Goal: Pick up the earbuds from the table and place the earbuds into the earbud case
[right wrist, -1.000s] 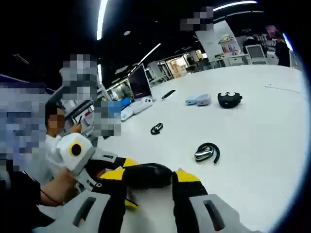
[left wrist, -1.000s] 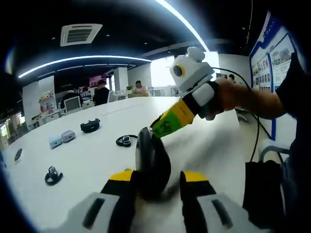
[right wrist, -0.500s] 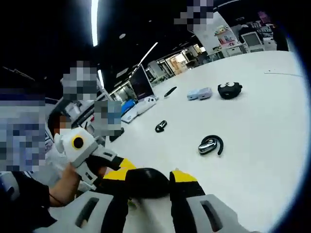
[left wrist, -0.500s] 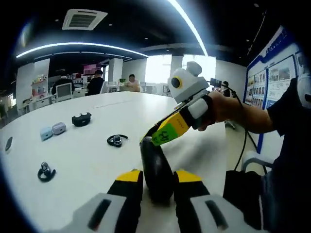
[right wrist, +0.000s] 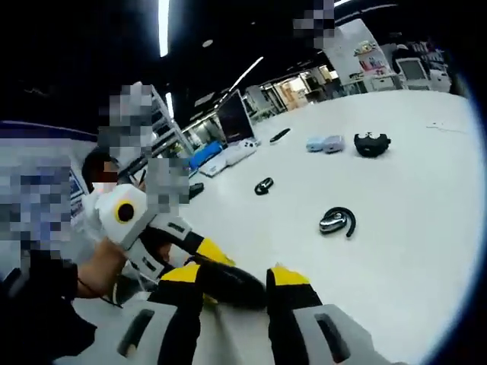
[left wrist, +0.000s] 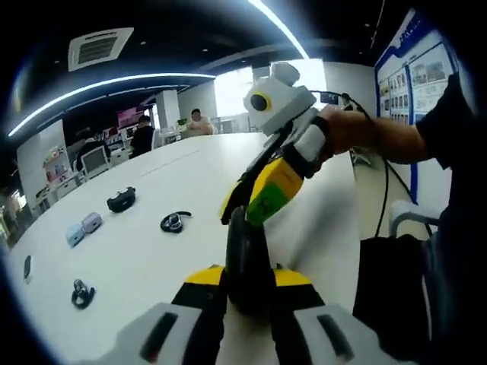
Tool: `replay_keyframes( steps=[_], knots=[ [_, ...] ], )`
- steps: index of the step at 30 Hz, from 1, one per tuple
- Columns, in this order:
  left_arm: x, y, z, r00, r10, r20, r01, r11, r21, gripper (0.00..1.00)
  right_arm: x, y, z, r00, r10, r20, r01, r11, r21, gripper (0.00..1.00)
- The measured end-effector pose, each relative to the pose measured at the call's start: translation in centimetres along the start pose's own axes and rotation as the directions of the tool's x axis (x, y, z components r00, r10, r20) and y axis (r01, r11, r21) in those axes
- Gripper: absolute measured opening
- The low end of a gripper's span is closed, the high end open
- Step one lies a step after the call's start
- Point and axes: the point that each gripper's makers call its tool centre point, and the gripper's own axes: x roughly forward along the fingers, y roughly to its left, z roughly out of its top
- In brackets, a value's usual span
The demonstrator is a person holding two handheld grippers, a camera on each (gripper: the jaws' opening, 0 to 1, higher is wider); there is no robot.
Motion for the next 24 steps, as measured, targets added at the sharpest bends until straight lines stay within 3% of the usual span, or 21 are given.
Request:
replay_keyframes(
  steps=[2, 5, 10, 11, 12, 14, 20, 24],
  knots=[
    [0.0, -0.1, 0.0, 1.000, -0.015, 0.001, 0.015, 1.000, 0.011, 0.23, 0.0, 0.5, 0.0, 0.999, 0.020, -0.038, -0.022, 0.998, -0.053, 0.26],
    [0.1, -0.8, 0.1, 0.997, -0.078, 0.000, 0.078, 0.996, 0.052, 0.23, -0.1, 1.1, -0.1, 0.983, 0.033, -0.179, -0.064, 0.983, -0.172, 0.23],
    [0.1, -0.9, 0.0, 0.990, -0.143, -0.012, 0.144, 0.985, 0.092, 0.23, -0.2, 1.7, -0.5, 0.929, 0.064, -0.364, -0.143, 0.970, -0.195, 0.16],
    [0.0, -1.0, 0.0, 0.987, -0.162, -0.017, 0.163, 0.981, 0.101, 0.23, -0.2, 1.8, -0.7, 0.910, 0.075, -0.407, -0.165, 0.968, -0.191, 0.16],
    [0.0, -1.1, 0.0, 0.984, -0.179, -0.020, 0.180, 0.978, 0.109, 0.23, -0.2, 1.9, -0.7, 0.905, 0.078, -0.418, -0.170, 0.968, -0.187, 0.16],
    [0.1, -1.3, -0.1, 0.974, -0.224, -0.036, 0.227, 0.965, 0.131, 0.23, -0.2, 1.4, -0.6, 0.865, 0.097, -0.493, -0.204, 0.964, -0.169, 0.16],
    [0.5, -1.4, -0.2, 0.947, -0.306, -0.101, 0.320, 0.931, 0.177, 0.23, 0.1, 1.2, -0.6, 0.766, 0.077, -0.638, -0.278, 0.935, -0.221, 0.15],
    [0.9, -1.3, -0.3, 0.932, -0.332, -0.143, 0.355, 0.916, 0.187, 0.23, 0.4, 1.3, -0.2, 0.719, 0.060, -0.693, -0.322, 0.912, -0.255, 0.10]
  ],
)
